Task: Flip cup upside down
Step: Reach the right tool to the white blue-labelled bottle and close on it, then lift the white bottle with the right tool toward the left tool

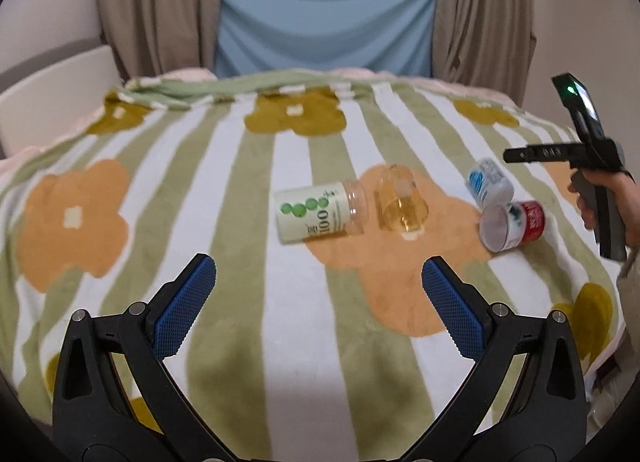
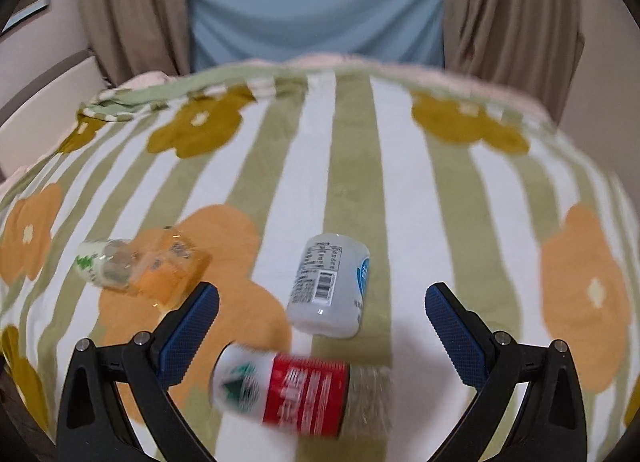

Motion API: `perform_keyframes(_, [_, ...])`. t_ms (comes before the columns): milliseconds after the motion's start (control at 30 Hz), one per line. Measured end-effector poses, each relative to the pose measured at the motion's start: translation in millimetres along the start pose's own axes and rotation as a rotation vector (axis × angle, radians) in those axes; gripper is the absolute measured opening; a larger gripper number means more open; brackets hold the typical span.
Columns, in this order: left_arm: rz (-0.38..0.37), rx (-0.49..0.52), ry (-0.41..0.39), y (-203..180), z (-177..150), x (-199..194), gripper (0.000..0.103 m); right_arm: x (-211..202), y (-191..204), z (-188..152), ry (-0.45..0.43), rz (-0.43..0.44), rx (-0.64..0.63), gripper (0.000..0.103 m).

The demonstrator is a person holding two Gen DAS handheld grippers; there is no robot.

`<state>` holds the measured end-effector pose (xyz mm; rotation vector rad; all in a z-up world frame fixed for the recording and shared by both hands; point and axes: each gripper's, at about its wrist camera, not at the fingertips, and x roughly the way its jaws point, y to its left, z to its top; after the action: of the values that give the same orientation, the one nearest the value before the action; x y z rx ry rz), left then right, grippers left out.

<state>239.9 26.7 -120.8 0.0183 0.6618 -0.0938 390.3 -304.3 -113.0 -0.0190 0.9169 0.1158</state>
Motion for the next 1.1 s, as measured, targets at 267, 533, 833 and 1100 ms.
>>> perform_keyframes(267, [-0.021,-0.007,0.070,0.5,-3.5,41.7,0.103,68.8,2.7,8.6,0.187,-0.066,-0.100,0.095])
perform_keyframes(533, [-0.010,-0.028,0.077,10.6,-18.0,34.3,0.103,89.6,5.7,6.2,0.244,-0.062,-0.123,0.060])
perform_keyframes(833, [0.011,-0.038,0.045,20.7,-18.5,2.1,0.103,57.3,19.2,21.5,0.152,-0.001,-0.118,0.057])
perform_keyframes(1100, [0.005,-0.038,0.025,20.8,-20.9,-34.2,0.103,-30.3,89.7,-3.2,0.102,0.288,-0.284,0.058])
